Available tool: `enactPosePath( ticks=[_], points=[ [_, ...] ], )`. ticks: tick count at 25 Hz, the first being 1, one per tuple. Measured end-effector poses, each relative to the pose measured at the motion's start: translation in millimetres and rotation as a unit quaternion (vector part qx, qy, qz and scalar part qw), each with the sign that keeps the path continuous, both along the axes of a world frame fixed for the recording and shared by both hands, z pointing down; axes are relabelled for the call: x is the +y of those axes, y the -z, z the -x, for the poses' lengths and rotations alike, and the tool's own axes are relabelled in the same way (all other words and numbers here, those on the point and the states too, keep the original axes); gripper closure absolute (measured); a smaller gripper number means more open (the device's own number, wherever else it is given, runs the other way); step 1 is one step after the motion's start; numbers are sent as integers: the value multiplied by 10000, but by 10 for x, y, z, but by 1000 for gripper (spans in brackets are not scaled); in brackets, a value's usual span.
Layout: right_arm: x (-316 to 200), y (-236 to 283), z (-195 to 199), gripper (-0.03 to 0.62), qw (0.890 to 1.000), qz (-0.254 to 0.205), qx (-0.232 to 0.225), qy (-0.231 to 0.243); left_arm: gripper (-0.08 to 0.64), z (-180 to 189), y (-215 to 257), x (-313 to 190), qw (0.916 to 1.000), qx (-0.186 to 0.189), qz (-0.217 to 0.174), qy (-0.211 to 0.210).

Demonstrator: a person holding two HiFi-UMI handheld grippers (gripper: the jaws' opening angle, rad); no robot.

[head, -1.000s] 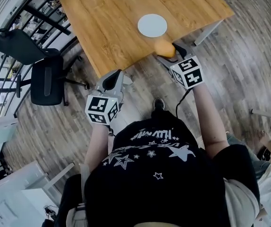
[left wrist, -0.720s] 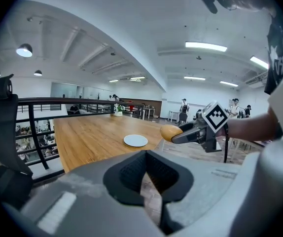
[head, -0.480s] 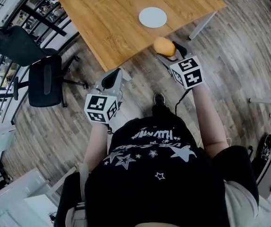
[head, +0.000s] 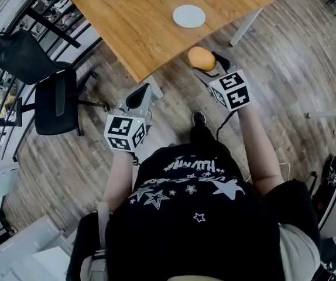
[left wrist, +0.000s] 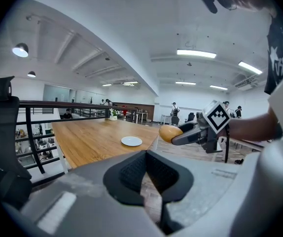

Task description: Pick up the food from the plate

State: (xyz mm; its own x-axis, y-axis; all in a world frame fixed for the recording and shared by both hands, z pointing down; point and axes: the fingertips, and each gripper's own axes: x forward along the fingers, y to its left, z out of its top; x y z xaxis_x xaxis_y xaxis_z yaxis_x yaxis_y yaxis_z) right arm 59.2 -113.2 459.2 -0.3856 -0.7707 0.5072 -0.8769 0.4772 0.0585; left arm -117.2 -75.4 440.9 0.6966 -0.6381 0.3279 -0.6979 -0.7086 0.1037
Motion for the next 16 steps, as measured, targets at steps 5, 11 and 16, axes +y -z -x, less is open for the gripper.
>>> enactPosePath(
  ticks=[5, 11, 16],
  points=[
    [167, 43, 101, 253, 10000, -5, 49, -66, 558, 108, 25, 143, 10000, 41, -5, -68],
    [344, 69, 200, 253, 9999, -60, 78, -115, 558, 217, 5, 307, 9999, 74, -9, -97],
    [544, 27, 341, 253, 9998, -91, 100, -150, 558, 351, -42, 479, 9999, 89, -47, -139]
  ],
)
